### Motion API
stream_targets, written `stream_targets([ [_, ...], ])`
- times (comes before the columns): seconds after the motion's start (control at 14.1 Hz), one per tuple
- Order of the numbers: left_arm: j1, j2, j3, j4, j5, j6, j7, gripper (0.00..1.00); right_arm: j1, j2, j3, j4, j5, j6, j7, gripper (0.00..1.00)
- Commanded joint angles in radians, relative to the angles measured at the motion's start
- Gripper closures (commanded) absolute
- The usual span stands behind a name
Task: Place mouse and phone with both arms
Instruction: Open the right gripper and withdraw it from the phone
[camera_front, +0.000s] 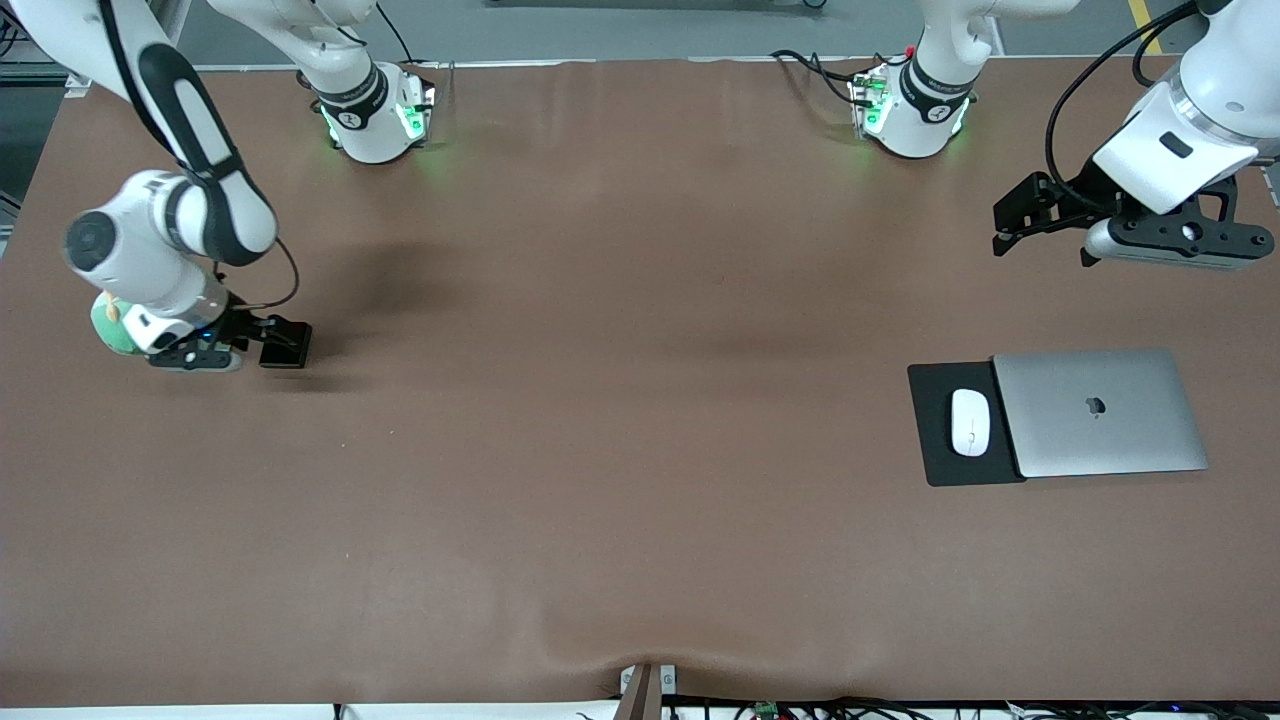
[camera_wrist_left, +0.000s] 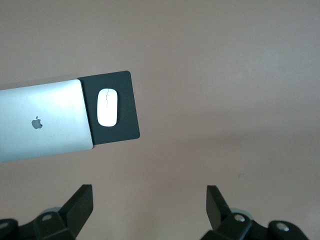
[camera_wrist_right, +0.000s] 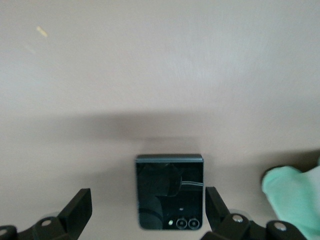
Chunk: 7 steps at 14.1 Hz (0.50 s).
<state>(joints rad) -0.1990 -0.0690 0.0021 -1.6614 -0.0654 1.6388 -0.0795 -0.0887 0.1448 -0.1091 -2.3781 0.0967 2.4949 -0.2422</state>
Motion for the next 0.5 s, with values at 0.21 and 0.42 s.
stream_targets([
  [0.21,0.001,-0.006,-0.004,0.008,0.019,0.010,-0.017,0.00,-0.006,-0.025,-0.009,0.396,-0.031,-0.500,0.009,0.00],
  [0.42,0.001,0.000,-0.002,0.011,0.019,0.010,-0.017,0.00,-0.002,-0.024,-0.008,0.572,-0.118,-0.676,0.009,0.00],
])
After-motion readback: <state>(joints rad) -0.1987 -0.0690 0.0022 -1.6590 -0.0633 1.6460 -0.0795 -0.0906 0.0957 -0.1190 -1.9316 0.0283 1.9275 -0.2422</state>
